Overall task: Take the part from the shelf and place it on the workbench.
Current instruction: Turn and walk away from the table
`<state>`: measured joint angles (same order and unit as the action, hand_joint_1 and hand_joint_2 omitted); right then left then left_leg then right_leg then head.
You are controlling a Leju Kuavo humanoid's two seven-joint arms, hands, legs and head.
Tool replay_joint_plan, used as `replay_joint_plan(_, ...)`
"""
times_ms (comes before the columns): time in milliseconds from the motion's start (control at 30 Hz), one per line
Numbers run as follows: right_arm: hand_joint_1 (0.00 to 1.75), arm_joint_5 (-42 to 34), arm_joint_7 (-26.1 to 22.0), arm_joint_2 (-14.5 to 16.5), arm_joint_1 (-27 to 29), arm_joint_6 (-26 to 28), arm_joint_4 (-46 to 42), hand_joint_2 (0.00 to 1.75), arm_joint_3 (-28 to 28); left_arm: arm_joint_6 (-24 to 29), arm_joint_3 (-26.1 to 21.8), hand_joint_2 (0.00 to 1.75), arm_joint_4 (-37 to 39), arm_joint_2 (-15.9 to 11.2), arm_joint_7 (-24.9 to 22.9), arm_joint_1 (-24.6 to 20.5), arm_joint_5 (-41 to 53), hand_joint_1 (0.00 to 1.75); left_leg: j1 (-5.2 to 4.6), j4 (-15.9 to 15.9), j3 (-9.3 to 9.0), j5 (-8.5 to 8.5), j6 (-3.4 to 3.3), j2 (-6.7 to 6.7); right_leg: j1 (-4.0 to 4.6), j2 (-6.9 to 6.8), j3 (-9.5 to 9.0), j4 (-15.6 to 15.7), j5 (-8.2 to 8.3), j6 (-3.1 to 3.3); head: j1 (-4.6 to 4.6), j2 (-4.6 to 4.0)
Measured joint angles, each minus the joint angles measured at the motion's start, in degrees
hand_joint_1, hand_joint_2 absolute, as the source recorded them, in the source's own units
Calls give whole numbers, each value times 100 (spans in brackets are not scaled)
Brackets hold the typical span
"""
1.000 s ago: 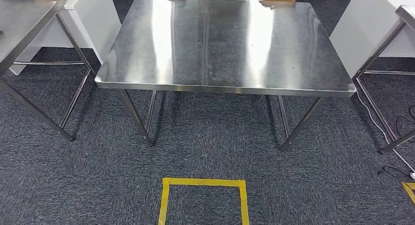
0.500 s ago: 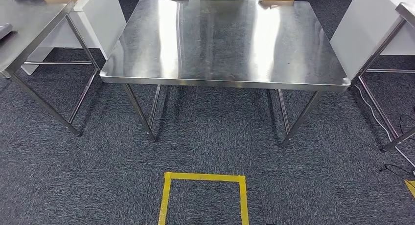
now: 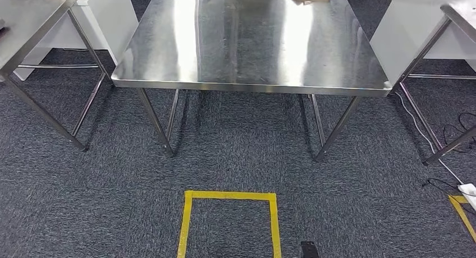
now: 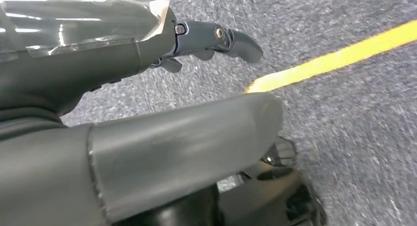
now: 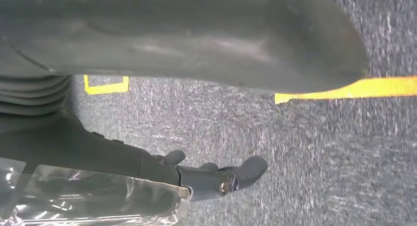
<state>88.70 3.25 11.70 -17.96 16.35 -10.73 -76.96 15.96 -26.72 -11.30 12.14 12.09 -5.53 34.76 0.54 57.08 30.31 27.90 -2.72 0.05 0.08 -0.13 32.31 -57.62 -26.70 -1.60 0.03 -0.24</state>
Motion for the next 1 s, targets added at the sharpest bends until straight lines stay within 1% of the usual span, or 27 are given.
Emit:
replay_joint_plan(33, 0, -11, 11, -3, -2, 0, 0, 0, 0, -2, 4, 0, 0, 1, 1, -3, 4, 0, 9, -27, 31, -49, -36, 8, -1, 4, 101, -201, -133, 6, 16, 0)
replay_joint_plan(100, 0, -35, 23, -11, -4, 1, 0, 0, -1, -11, 19, 0, 0, 2, -4, -16, 22, 0, 4, -37, 123, -122, -74, 17, -22, 12, 408, -923, -537, 41, 59, 0)
replay_joint_plan(133, 0, -46, 26, -13, -2, 1, 0, 0, -1, -16, 26, 0, 0, 2, -9, -17, 34, 0, -2, -35, 173, -156, -75, 20, -33, 12, 548, -1305, -709, 35, 81, 0)
replay_joint_plan(167, 0, -57, 27, -17, 1, 2, 0, 0, -2, -20, 32, 0, 0, 2, -15, -17, 46, 0, -6, -33, 220, -190, -70, 22, -45, 12, 596, -1511, -794, 4, 89, 0)
replay_joint_plan(200, 0, -66, 28, -21, 3, 3, 0, 0, -2, -22, 37, 0, 0, 1, -21, -16, 56, 0, -8, -30, 260, -223, -61, 22, -57, 12, 517, -1477, -783, -45, 95, 0)
replay_joint_plan(233, 0, -72, 29, -26, 1, 4, 0, 0, -2, -25, 44, 0, 0, 2, -24, -16, 62, 0, -8, -27, 291, -251, -48, 22, -70, 11, 309, -1189, -686, -101, 100, 0)
replay_joint_plan(267, 0, -75, 29, -30, -7, 4, 0, 0, -2, -27, 53, 0, 0, 2, -25, -17, 66, 0, -8, -20, 313, -275, -30, 20, -83, 10, -2, -695, -550, -147, 108, 0)
replay_joint_plan(300, 0, -75, 29, -32, -20, 4, 1, 0, -2, -28, 62, 0, 0, 2, -26, -19, 69, 0, -17, -13, 325, -296, -5, 18, -83, 11, -264, -247, -433, -157, 111, 0)
replay_joint_plan(333, 0, -75, 29, -31, -31, 5, 1, 0, -2, -29, 71, 0, 0, 2, -27, -22, 71, 0, -24, -6, 332, -314, 21, 19, -77, 13, -441, 84, -349, -141, 109, 0)
replay_joint_plan(367, 0, -76, 29, -31, -39, 5, 2, 0, -2, -30, 77, 0, 0, 3, -28, -27, 73, 0, -29, -1, 338, -333, 52, 19, -65, 16, -520, 258, -309, -105, 104, 0)
replay_joint_plan(433, 0, -79, 30, -33, -41, 6, 4, 0, -2, -31, 83, 0, 0, 8, -28, -33, 73, 0, -26, -12, 350, -380, 124, 18, -40, 20, -478, 262, -267, -16, 91, 0)
replay_joint_plan(467, 0, -81, 31, -33, -44, 6, 5, 0, -2, -32, 84, 0, 0, 10, -28, -34, 73, 0, -15, 0, 371, -380, 160, 12, -64, 13, -471, 263, -235, 32, 90, 0)
replay_joint_plan(500, 0, -86, 31, -32, -49, 7, 5, 0, -2, -33, 84, 0, 0, 11, -28, -32, 74, 0, -5, 72, 415, -307, 193, 6, -87, 8, -456, 270, -194, 89, 81, 0)
replay_joint_plan(533, 0, -91, 31, -29, -53, 7, 5, 0, -2, -31, 84, 0, 0, 9, -28, -30, 74, 0, 5, 250, 496, -152, 221, 0, -113, 2, -437, 280, -149, 141, 55, 0)
replay_joint_plan(567, 0, -100, 31, -26, -54, 7, 6, 0, -2, -27, 84, 0, 0, 7, -28, -30, 75, 0, 17, 561, 623, 80, 247, -5, -130, -5, -410, 282, -108, 180, 25, 0)
replay_joint_plan(600, 0, -111, 31, -25, -51, 8, 6, 0, -3, -22, 84, 0, 0, 6, -28, -29, 78, 0, 21, 954, 770, 333, 272, -7, -119, -7, -366, 276, -77, 203, -8, 0)
replay_joint_plan(633, 0, -122, 31, -23, -43, 9, 7, 0, -3, -16, 84, 0, 0, 5, -28, -27, 79, 0, 25, 1335, 902, 530, 293, -7, -111, -10, -323, 265, -54, 206, -32, 0)
replay_joint_plan(667, 0, -132, 31, -22, -36, 11, 7, 0, -4, -12, 84, 0, 0, 5, -28, -24, 81, 0, 26, 1605, 980, 640, 308, -8, -104, -13, -282, 249, -35, 205, -40, 0)
replay_joint_plan(700, 0, -139, 31, -22, -30, 13, 7, 0, -4, -10, 84, 0, 0, 4, -28, -21, 83, 0, 28, 1689, 972, 649, 313, -7, -100, -14, -245, 228, -23, 203, -44, 0)
replay_joint_plan(733, 0, -145, 31, -22, -26, 14, 7, 0, -4, -11, 84, 0, 0, 3, -28, -20, 84, 0, 30, 1562, 860, 564, 311, -6, -99, -13, -213, 201, -16, 201, -48, 0)
replay_joint_plan(767, 0, -152, 31, -20, -25, 15, 7, 0, -4, -14, 84, 0, 0, 1, -28, -23, 86, 0, 35, 1245, 651, 414, 302, -5, -99, -10, -185, 169, -13, 202, -55, 0)
replay_joint_plan(800, 0, -161, 31, -16, -26, 16, 7, 0, -4, -22, 84, 0, 0, -1, -28, -30, 91, 0, 41, 835, 406, 278, 287, -8, -99, -7, -160, 136, -13, 200, -65, 0)
replay_joint_plan(833, 0, -168, 31, -12, -29, 19, 7, 0, -4, -37, 85, 0, 0, -2, -28, -41, 95, 0, 36, 465, 193, 176, 266, -12, -79, -3, -133, 105, -11, 186, -73, 0)
replay_joint_plan(867, 0, -174, 31, -9, -31, 22, 7, 0, -4, -51, 85, 0, 0, -2, -28, -51, 98, 0, 28, 210, 58, 119, 236, -18, -62, -1, -106, 82, -1, 160, -77, 0)
replay_joint_plan(900, 0, -178, 31, -6, -32, 26, 7, 0, -4, -65, 86, 0, 0, -2, -30, -58, 99, 0, 14, 100, 15, 113, 204, -24, -49, -1, -82, 71, 14, 127, -74, 0)
replay_joint_plan(933, 0, -178, 31, -3, -32, 30, 7, 0, -5, -75, 86, 0, 0, -3, -33, -60, 99, 0, -6, 93, 29, 100, 170, -28, -38, 0, -61, 71, 36, 84, -67, 0)
replay_joint_plan(1000, 0, -178, 31, 1, -30, 37, 6, 0, -6, -84, 87, 0, 0, -1, -42, -58, 99, 0, -6, 55, 69, 23, 72, -17, -33, 6, -8, 52, 47, 9, -56, 0)
